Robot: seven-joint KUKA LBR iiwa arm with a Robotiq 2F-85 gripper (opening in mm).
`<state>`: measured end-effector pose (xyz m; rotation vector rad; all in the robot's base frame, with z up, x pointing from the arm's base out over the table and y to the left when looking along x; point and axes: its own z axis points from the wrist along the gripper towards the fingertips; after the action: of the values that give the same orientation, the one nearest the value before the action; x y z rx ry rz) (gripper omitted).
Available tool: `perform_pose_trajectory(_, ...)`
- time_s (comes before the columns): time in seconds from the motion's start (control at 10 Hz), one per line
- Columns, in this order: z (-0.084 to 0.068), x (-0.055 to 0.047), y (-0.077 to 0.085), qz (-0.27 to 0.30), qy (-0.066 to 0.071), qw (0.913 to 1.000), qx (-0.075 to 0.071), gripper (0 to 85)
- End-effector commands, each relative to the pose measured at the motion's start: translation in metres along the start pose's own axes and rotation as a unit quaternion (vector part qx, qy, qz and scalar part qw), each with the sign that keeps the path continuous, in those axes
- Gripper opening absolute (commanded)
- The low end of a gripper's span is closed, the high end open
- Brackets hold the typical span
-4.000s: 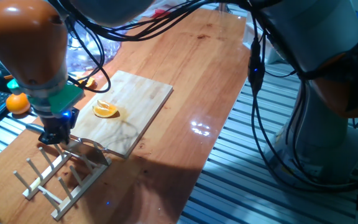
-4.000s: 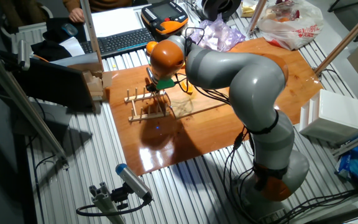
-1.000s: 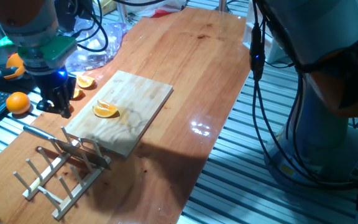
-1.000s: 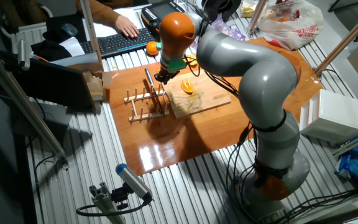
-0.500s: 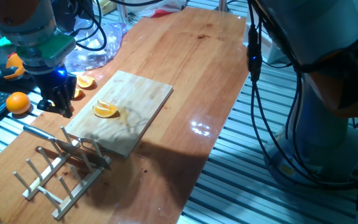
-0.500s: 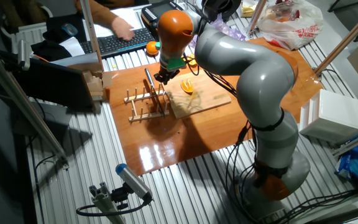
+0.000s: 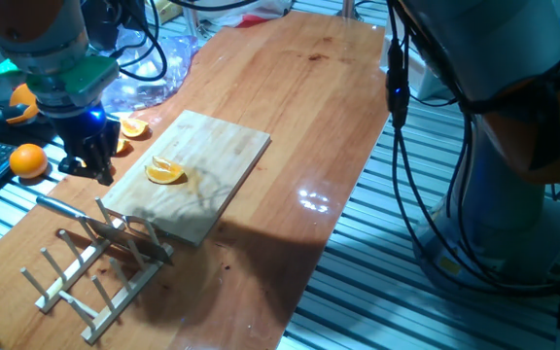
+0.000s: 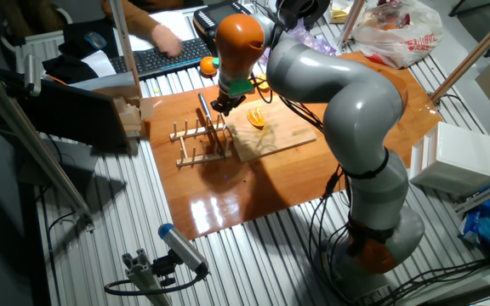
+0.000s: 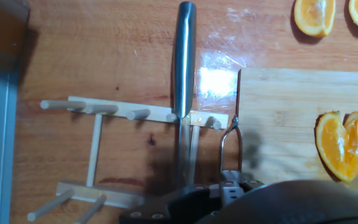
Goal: Chop the orange
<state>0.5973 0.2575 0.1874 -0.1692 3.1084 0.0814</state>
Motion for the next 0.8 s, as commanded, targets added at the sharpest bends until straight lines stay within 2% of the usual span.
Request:
perform_pose_trajectory(0.0,-0.0001,0.0,-0.0001,-0.002,-0.002,1.0,-0.002,0.0)
perform_pose_trajectory(0.2,-0.0011,0.0002,-0.0007,-0.002,-0.008,1.0,0.0,0.0)
perform_pose_trajectory(0.7,-0.0033,0.0031,0.0003,-0.002,-0.001,1.0,-0.001,0.0)
